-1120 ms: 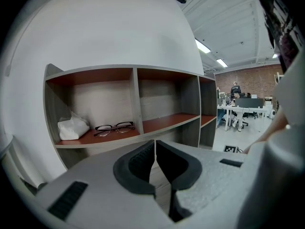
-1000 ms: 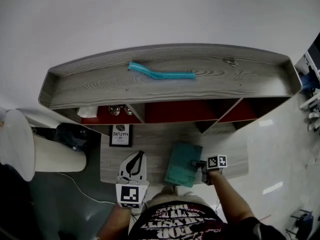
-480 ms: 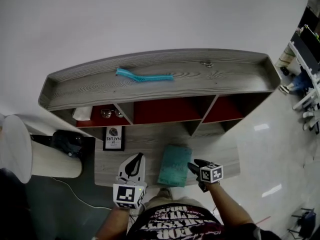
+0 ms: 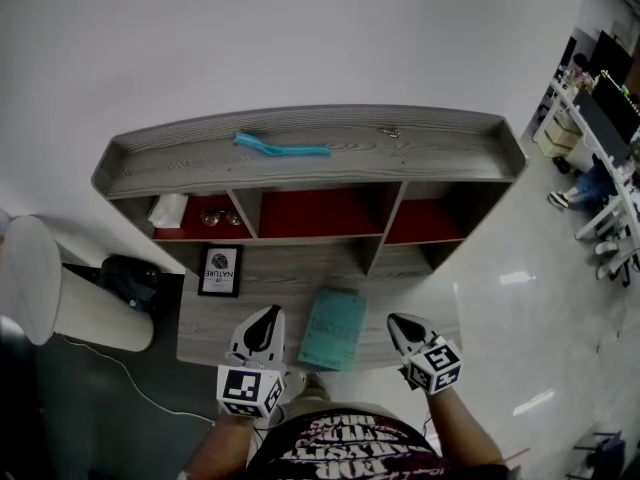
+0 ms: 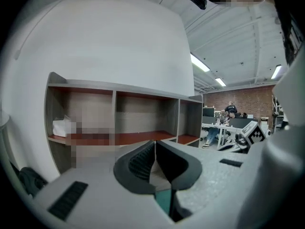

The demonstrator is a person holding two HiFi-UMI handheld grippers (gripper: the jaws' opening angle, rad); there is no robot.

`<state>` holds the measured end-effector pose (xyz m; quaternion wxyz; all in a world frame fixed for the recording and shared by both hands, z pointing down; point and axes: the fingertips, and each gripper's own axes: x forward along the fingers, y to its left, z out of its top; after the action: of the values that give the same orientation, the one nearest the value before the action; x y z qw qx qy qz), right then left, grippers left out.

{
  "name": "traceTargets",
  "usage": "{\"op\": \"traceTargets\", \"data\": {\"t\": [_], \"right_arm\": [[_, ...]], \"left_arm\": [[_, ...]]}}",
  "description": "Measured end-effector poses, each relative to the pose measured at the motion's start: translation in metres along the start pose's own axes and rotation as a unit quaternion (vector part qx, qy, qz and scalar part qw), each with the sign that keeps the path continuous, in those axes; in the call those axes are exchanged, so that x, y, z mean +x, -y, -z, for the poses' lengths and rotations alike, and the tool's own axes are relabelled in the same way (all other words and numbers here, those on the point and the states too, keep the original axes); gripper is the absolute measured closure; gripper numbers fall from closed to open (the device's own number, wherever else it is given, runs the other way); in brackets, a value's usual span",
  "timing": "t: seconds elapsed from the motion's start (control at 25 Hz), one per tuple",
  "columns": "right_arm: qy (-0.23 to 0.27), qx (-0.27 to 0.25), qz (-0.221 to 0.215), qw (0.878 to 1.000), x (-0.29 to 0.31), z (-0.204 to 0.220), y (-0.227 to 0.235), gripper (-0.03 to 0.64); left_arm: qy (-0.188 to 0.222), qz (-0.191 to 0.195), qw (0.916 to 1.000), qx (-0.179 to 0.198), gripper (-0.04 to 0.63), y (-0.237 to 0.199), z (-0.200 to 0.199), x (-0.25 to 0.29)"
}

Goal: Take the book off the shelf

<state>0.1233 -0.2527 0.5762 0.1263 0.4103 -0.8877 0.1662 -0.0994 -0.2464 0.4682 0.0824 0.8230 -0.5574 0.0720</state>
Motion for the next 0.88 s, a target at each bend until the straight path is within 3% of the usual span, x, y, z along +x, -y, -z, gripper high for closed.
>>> {"op": "traceTargets", "data": {"t": [0.24, 0.4, 0.68, 0.88], "right_arm": [[0.05, -0.033, 0.002, 0.998, -0.058, -0.077, -0.029, 0.614], [0.076, -0.054, -0.015, 0.996, -0.089, -0.095, -0.041, 0.614], [0.111, -0.047, -0.043, 0.992, -0.137, -0.131, -0.073, 0.614], [0.141, -0.076, -0.054, 0.986, -0.178, -0.158, -0.099, 0.614]], "left_arm": [[0.022, -0.015, 0.9996, 0.006, 0.58, 0.015, -0.016, -0.031], [0.029, -0.016, 0.9994, 0.01, 0.58, 0.029, -0.021, -0.049], [0.022, 0.004, 0.9994, 0.026, 0.58, 0.06, -0.017, -0.066], [0.028, 0.012, 0.9989, 0.037, 0.58, 0.076, -0.023, -0.078]]}}
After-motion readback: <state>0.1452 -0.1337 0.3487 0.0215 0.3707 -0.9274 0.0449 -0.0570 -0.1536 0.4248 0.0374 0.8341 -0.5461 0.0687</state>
